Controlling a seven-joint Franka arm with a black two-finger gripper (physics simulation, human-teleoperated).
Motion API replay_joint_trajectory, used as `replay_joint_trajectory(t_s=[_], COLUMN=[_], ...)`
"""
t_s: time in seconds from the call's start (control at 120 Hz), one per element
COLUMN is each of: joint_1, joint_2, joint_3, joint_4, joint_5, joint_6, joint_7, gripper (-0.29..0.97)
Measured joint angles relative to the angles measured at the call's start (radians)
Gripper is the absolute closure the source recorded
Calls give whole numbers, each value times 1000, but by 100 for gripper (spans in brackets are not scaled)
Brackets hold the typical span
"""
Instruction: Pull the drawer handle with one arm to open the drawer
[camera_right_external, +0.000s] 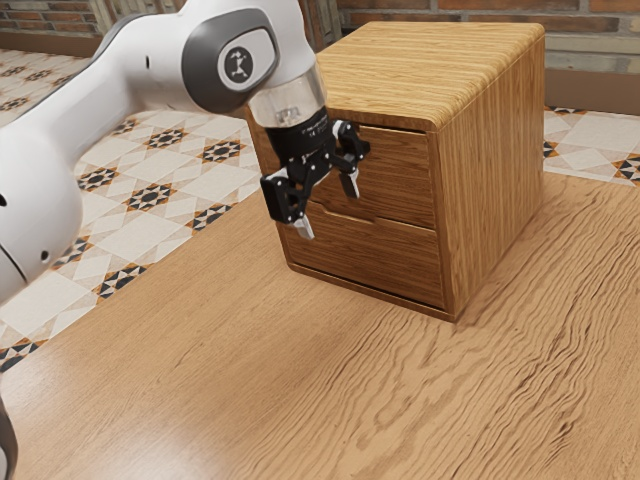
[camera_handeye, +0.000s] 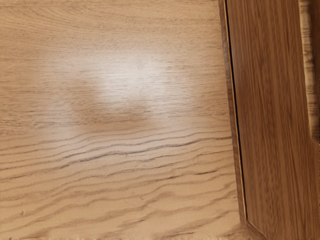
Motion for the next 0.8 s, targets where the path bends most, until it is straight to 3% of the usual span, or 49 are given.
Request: replay_joint_trajectory(t_s=[0.133,0.233,0.358,0.4,0.442,0.525,0.8], joint_1=[-41,-143,-166,-138,-33,129,180], joint_2=[-15,-56,-175,-288,-396,-475,-500], joint_3=[2,4,3,-14,-87,-171,-188], joint_4=[3,1,-26,-133,-255,-344,-457], joint_5=[9,117,184,183,170,143,157], joint_6=[-2,-11,-95,-112,-106,-81,111], joint_7=[-6,-12,-19,-22,-24,-28,-39], gripper=[0,0,0,0,0,0,0])
